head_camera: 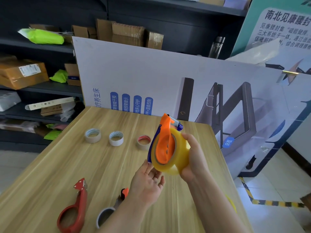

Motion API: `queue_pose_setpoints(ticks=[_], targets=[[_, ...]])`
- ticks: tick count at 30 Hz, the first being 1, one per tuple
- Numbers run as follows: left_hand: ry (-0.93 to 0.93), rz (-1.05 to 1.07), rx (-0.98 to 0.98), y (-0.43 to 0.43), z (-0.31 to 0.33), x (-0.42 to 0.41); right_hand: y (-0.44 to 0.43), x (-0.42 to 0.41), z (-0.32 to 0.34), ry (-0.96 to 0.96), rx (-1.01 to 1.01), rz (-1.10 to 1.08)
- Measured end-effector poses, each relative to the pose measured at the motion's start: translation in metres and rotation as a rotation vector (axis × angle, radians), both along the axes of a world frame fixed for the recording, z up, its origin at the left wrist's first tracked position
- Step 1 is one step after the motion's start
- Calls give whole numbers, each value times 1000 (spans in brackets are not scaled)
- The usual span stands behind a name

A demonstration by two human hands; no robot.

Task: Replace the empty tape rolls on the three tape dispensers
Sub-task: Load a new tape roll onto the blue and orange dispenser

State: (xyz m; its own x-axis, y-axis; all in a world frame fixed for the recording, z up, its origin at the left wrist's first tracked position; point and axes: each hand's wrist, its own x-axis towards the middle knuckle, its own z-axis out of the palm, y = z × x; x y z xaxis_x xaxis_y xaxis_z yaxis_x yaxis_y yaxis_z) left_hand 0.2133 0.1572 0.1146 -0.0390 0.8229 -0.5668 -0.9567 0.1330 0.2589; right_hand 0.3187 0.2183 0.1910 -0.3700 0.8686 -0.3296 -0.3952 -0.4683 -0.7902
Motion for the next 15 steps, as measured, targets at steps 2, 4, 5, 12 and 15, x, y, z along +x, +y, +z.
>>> queue_pose_setpoints(ticks=[2,4,5,12,15], targets=[[27,9,-14,-4,0,11,-4,10,-2,-29,14,1],[56,38,-31,-9,-1,24,-7,22,-4,-42,24,6],[75,58,-42,-12,-2,32,-9,29,-6,-58,24,9],[582,100,-69,-41,-21,76,-26,73,-23,-174,6,33],[677,19,-103,-57,-31,88,-32,82,-39,-237,-22,37]])
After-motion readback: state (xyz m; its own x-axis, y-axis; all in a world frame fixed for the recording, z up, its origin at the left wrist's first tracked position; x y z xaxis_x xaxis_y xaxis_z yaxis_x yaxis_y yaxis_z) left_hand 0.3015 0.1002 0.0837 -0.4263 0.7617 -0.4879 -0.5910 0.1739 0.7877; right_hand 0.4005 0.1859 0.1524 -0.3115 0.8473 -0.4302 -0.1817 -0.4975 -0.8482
